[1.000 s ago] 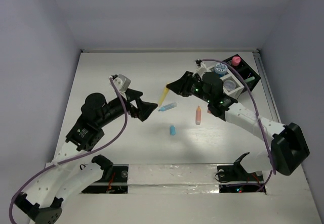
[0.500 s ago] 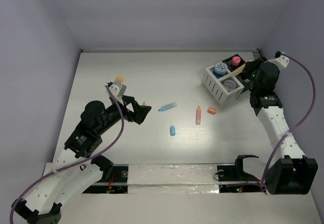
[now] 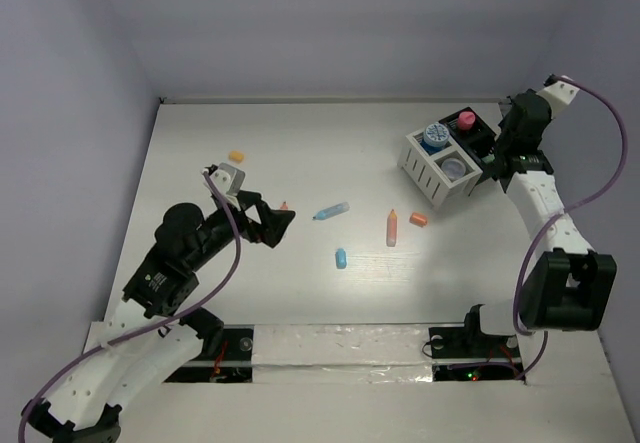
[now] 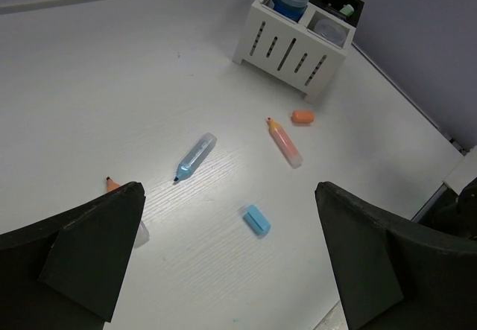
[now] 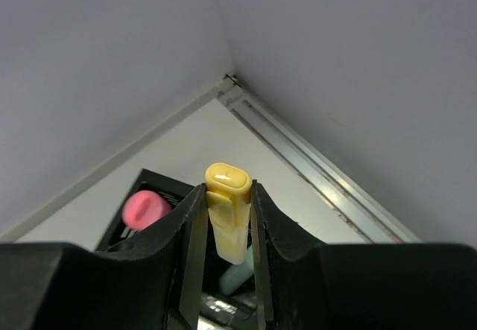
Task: Sort the stationery into containers
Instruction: Place the pen in the storage box.
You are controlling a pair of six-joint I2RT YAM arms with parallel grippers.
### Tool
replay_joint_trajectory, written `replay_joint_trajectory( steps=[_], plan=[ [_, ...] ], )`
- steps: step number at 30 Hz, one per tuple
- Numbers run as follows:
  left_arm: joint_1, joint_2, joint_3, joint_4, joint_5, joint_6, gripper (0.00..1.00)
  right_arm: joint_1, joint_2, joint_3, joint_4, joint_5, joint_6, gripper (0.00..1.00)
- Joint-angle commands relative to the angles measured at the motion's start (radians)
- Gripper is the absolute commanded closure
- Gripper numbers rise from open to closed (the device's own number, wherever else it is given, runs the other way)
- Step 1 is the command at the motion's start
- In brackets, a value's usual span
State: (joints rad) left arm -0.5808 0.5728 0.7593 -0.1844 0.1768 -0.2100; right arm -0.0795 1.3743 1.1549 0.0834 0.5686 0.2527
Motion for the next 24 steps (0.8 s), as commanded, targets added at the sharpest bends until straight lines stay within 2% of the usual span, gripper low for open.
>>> replay_joint_trajectory(
  steps=[1, 15, 16, 18, 19, 21, 22, 24],
  plan=[
    [0.001, -0.025, 0.003, 0.026, -0.02, 0.011, 0.01, -0.015, 0.061, 0.043, 0.081, 0.051, -0.085, 1.0],
    [0.001, -0.002, 0.006, 0.022, -0.037, 0.012, 0.01, -0.016, 0.172, 0.02, 0.024, -0.016, -0.004, 1.0],
    [0.001, -0.001, 0.006, 0.023, -0.039, 0.012, 0.01, -0.016, 0.177, 0.025, 0.016, -0.022, 0.0, 0.97],
    [0.001, 0.002, 0.006, 0.022, -0.042, 0.012, 0.01, -0.016, 0.181, 0.034, 0.0, -0.036, 0.013, 0.83],
    [0.001, 0.005, 0.006, 0.022, -0.043, 0.011, 0.01, -0.016, 0.18, 0.052, -0.022, -0.055, 0.023, 0.69],
    [0.001, 0.009, 0.008, 0.02, -0.045, 0.011, 0.01, -0.016, 0.167, 0.071, -0.042, -0.072, 0.031, 0.55],
    [0.001, 0.01, 0.008, 0.022, -0.046, 0.011, 0.01, -0.016, 0.161, 0.089, -0.059, -0.09, 0.036, 0.42],
    [0.001, 0.012, 0.008, 0.02, -0.048, 0.012, 0.01, -0.016, 0.137, 0.111, -0.08, -0.111, 0.04, 0.33]
  ],
)
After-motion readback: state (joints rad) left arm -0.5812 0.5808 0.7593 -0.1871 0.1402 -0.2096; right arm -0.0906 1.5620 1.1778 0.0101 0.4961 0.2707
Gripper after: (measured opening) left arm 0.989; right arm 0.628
